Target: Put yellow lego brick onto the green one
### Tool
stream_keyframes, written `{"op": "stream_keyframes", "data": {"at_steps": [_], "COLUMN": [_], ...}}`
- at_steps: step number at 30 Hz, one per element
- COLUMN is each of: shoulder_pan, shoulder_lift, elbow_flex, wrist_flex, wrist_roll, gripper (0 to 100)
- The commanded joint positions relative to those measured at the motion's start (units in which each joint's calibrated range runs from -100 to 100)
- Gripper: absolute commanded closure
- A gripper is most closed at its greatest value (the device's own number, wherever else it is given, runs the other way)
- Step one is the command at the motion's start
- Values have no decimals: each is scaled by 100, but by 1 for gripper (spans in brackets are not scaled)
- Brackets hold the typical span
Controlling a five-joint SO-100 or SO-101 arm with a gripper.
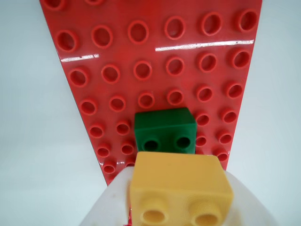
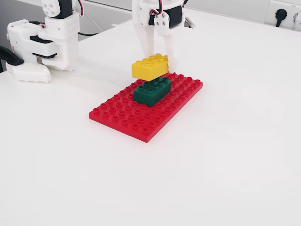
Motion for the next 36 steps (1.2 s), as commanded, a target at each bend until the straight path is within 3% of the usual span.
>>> {"op": "stream_keyframes", "data": {"at_steps": [1,36], "shoulder_pan": [-47,-217], "shoulder_lift": [-155,415], "elbow_flex": [-26,209], "wrist_flex": [-54,-487], "wrist_roll": [117,278], "gripper": [89,88]}}
